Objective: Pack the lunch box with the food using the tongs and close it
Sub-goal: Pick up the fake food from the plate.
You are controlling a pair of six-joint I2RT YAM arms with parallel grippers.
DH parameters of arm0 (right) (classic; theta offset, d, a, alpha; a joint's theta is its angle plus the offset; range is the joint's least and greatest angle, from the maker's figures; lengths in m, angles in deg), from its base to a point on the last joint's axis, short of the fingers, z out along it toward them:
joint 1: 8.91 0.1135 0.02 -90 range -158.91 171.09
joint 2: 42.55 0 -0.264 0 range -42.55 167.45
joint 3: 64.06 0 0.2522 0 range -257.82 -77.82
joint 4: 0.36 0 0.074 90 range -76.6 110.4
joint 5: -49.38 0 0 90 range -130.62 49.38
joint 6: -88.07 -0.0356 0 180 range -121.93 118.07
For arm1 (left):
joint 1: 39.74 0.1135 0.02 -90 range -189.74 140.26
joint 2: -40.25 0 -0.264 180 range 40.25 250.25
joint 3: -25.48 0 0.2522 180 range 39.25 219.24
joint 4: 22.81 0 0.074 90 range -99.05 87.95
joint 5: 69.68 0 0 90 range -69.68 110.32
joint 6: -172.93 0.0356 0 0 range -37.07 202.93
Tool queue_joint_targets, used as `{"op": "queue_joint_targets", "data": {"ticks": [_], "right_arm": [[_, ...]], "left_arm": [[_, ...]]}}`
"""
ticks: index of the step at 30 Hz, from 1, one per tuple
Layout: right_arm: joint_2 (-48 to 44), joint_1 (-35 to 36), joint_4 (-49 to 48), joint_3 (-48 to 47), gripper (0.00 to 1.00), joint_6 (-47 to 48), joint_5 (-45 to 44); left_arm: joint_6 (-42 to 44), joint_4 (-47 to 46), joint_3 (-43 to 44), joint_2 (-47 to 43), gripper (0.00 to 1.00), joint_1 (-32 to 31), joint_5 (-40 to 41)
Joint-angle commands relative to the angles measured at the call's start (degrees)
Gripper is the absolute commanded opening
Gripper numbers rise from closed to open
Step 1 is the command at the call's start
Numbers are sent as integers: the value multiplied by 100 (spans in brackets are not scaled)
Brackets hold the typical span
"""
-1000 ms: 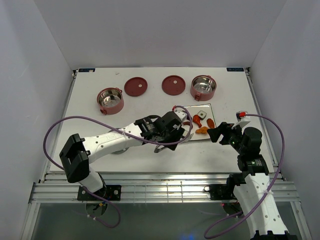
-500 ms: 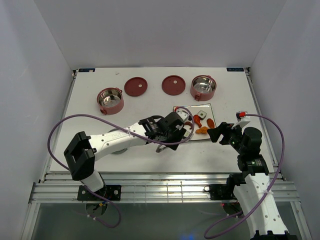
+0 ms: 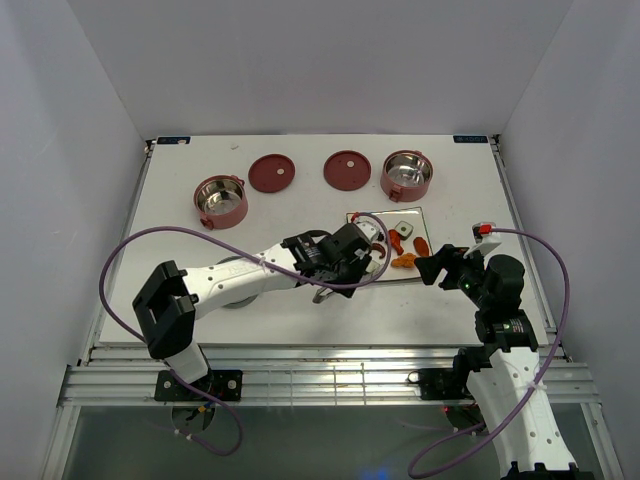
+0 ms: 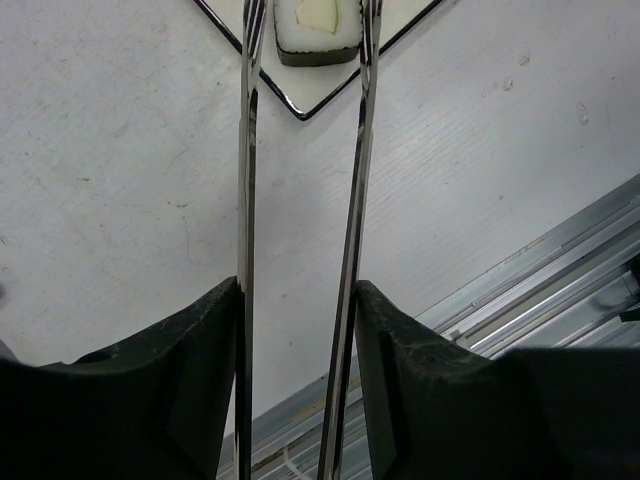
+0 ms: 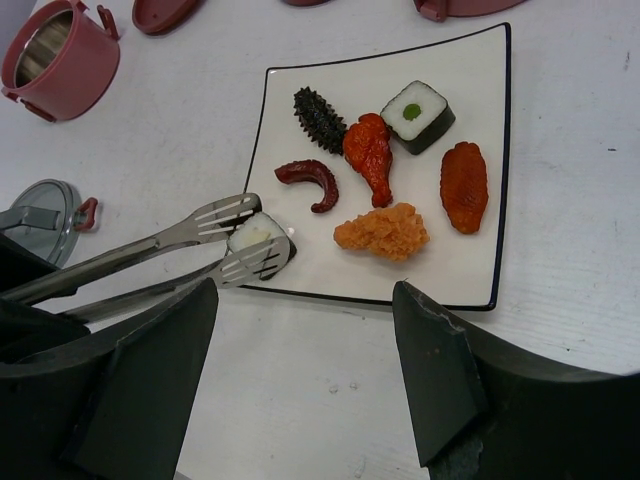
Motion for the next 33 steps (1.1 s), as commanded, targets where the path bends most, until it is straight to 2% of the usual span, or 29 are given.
{"op": "queue_joint_targets", "data": {"ticks": [1, 9, 12, 16, 22, 27, 33], "right_arm": [[-53, -4, -112, 13, 76, 51, 33], [-79, -4, -147, 22, 76, 51, 68], [-97, 5, -138, 22, 77, 51, 85], [-158, -4, -130, 22, 77, 51, 147], [-185, -4, -156, 40, 77, 51, 156], [-123, -4, -200, 49, 77, 60, 182], [-158, -4, -182, 57, 77, 60, 191]], "left_arm": [[-98, 20, 355, -212, 56, -38, 337], [-230, 389, 794, -414, 51, -12, 1190], [-336, 529, 1014, -344, 45, 94, 1489], [-353, 530, 1155, -265, 45, 129, 1332], [-459, 407, 927, -387, 54, 120, 717], [-459, 363, 768, -432, 56, 24, 435], [-564, 354, 646, -160, 58, -222, 566]]}}
